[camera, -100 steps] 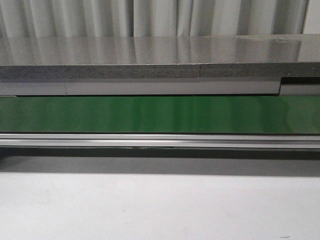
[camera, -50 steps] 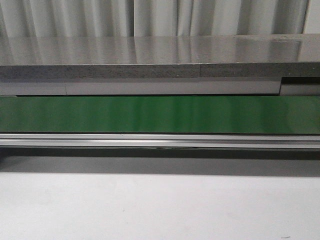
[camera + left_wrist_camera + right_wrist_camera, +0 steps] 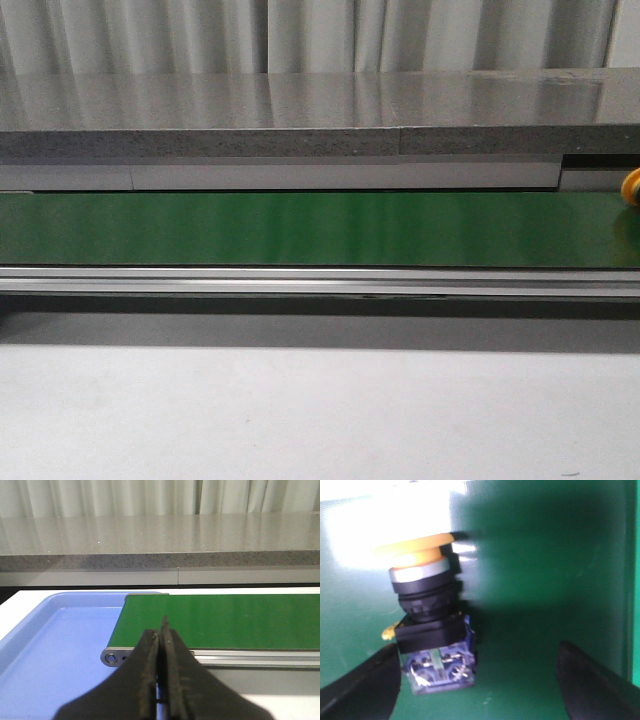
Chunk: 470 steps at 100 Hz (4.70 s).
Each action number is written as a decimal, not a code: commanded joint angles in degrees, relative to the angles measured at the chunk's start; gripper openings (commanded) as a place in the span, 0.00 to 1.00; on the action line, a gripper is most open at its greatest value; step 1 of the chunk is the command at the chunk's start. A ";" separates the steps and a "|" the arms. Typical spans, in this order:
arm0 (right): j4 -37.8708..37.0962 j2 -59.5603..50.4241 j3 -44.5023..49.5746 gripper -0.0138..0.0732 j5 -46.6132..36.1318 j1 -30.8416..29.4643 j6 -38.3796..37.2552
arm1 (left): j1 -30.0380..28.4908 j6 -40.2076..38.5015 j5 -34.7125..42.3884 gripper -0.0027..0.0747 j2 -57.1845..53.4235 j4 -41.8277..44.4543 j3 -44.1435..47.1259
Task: Move button from right to left
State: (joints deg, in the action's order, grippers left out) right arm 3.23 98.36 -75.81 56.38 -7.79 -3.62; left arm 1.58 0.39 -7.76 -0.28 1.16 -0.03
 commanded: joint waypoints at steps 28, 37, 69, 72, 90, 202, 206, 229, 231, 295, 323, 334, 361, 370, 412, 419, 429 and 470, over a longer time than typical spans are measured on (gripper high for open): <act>-0.94 -12.50 0.96 0.61 0.54 6.84 3.62 | -0.16 -0.39 4.39 0.01 -1.83 -0.12 2.53; -0.99 -15.79 4.58 0.38 -1.40 7.84 3.62 | -0.16 -0.39 4.39 0.01 -1.83 -0.12 2.53; -1.05 -29.92 19.46 0.08 -10.44 9.69 3.29 | -0.16 -0.39 4.39 0.01 -1.83 -0.12 2.53; -1.05 -31.27 21.16 0.08 -11.17 9.82 3.29 | -0.16 -0.39 4.39 0.01 -1.83 -0.12 2.53; -1.11 -40.66 29.96 0.08 -17.61 10.44 3.29 | -0.16 -0.39 4.39 0.01 -1.83 -0.12 2.53; -0.89 -78.67 50.49 0.08 -28.39 10.55 3.99 | -0.16 -0.39 4.39 0.01 -1.83 -0.12 2.53; -0.89 -79.00 51.29 0.08 -29.23 10.55 3.99 | -0.16 -0.39 4.39 0.01 -1.83 -0.12 2.53; -0.89 -79.21 51.85 0.08 -31.22 10.55 3.99 | -0.16 -0.39 4.39 0.01 -1.83 -0.12 2.53; -0.89 -79.21 51.85 0.08 -31.59 10.55 3.99 | -0.16 -0.39 4.39 0.01 -1.83 -0.12 2.53; -0.89 -79.21 51.85 0.08 -32.56 10.55 3.99 | -0.16 -0.39 5.79 0.01 -1.83 -0.12 2.53; -0.89 -79.21 51.85 0.08 -32.56 10.55 3.99 | -0.16 -0.39 6.47 0.01 -1.83 -3.05 1.48; -0.89 -79.21 51.85 0.08 -32.56 10.55 3.99 | -0.16 -0.39 4.96 0.01 -1.83 -4.08 -0.14; -0.89 -79.21 51.85 0.08 -32.56 10.55 3.99 | -0.16 -0.39 -1.01 0.01 0.37 -4.08 -6.20; -0.89 -79.21 51.85 0.08 -32.56 10.55 3.99 | -0.16 -0.39 -2.21 0.01 2.87 -4.08 -8.77; -0.89 -79.21 51.85 0.08 -32.56 10.55 3.99 | -0.16 -0.39 -8.89 0.01 23.45 -4.08 -22.50; -0.89 -79.21 51.85 0.08 -32.56 10.55 3.99 | -0.16 -0.39 -9.81 0.02 27.48 -4.08 -25.23; -0.89 -79.21 51.85 0.08 -32.56 10.55 3.99 | -0.16 -0.39 -11.46 0.12 32.96 -4.08 -29.31; -0.89 -79.21 51.85 0.08 -32.56 10.55 3.99 | -0.16 -0.39 -18.55 0.90 52.76 -4.23 -44.55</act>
State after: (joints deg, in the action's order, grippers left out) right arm 2.58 18.91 -22.44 28.47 2.72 0.00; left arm 1.58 0.39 -27.24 48.89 -2.31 -39.51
